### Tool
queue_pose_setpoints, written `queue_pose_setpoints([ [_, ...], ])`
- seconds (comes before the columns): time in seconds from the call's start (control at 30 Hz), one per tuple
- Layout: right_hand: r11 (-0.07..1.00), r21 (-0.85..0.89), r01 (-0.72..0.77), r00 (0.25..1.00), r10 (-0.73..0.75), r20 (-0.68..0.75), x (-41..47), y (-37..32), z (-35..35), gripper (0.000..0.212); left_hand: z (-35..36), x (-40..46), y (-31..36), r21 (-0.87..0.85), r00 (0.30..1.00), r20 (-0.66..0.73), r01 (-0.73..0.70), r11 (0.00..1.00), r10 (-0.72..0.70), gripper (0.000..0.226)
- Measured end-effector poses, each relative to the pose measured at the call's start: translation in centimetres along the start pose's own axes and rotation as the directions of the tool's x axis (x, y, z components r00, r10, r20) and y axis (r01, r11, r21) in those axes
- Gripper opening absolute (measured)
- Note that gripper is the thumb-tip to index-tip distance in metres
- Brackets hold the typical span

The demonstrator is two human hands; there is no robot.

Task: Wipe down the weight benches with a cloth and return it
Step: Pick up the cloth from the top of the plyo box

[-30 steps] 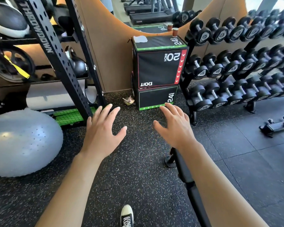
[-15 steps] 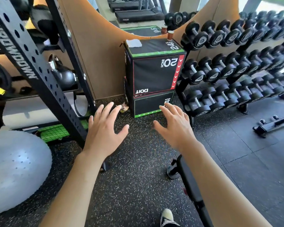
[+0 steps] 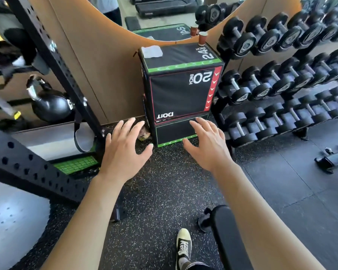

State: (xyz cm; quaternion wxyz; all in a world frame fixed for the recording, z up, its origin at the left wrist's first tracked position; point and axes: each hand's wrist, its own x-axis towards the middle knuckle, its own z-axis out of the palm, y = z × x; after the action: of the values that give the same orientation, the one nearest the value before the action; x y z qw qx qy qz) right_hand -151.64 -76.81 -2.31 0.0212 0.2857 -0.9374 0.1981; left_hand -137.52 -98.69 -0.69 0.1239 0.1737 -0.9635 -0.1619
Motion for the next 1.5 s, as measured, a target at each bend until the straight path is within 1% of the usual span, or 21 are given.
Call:
queue_pose_setpoints([
  [0.2, 0.999, 0.045, 0.018, 1.0, -0.017, -0.01, 8.9, 4.9, -0.9, 0.068, 1.5, 8.6, 2.1, 0.047, 1.0, -0.017, 0.016, 0.999, -0.015, 0.07],
  [0.27, 0.997, 0.071, 0.016, 1.0, -0.015, -0.02, 11.0, 5.9, -1.3, 0.068, 1.6, 10.7, 2.8, 0.057, 1.0, -0.025, 0.015, 0.998, -0.013, 0.073],
  [0.37, 0.995, 0.096, 0.027, 0.999, -0.024, -0.037, 13.9, 6.8, -1.8, 0.068, 1.6, 13.8, 3.4, 0.062, 0.999, -0.026, 0.021, 0.998, -0.02, 0.074],
  [0.5, 0.994, 0.111, 0.025, 0.998, -0.019, -0.052, 17.1, 7.6, -2.3, 0.067, 1.9, 17.8, 3.4, 0.072, 0.999, -0.038, 0.015, 0.997, -0.012, 0.07],
  [0.7, 0.995, 0.095, 0.006, 0.998, -0.001, -0.057, 22.0, 7.9, -1.9, 0.067, 2.5, 23.5, 2.4, 0.042, 0.999, -0.037, -0.001, 0.999, 0.002, 0.069],
  [0.93, 1.0, 0.006, -0.021, 0.998, 0.022, -0.066, 30.3, 6.7, 0.3, 0.068, 3.3, 32.3, -2.5, -0.01, 0.999, -0.052, -0.017, 1.0, 0.016, 0.071],
  [1.1, 0.998, -0.05, -0.03, 1.0, 0.03, -0.004, 38.0, 3.7, 2.5, 0.069, 3.5, 39.1, -7.6, -0.051, 1.0, -0.028, -0.002, 0.999, 0.0, 0.071],
  [1.3, 0.998, -0.061, -0.026, 1.0, 0.026, 0.007, 45.9, -0.2, 4.9, 0.07, 2.9, 46.2, -13.0, -0.073, 1.0, -0.016, -0.003, 0.997, 0.002, 0.07],
  [1.5, 0.997, -0.074, -0.018, 0.999, 0.02, 0.034, 51.1, -1.5, 6.5, 0.068, 3.2, 51.0, -15.7, -0.094, 1.0, -0.007, -0.003, 0.996, 0.002, 0.07],
])
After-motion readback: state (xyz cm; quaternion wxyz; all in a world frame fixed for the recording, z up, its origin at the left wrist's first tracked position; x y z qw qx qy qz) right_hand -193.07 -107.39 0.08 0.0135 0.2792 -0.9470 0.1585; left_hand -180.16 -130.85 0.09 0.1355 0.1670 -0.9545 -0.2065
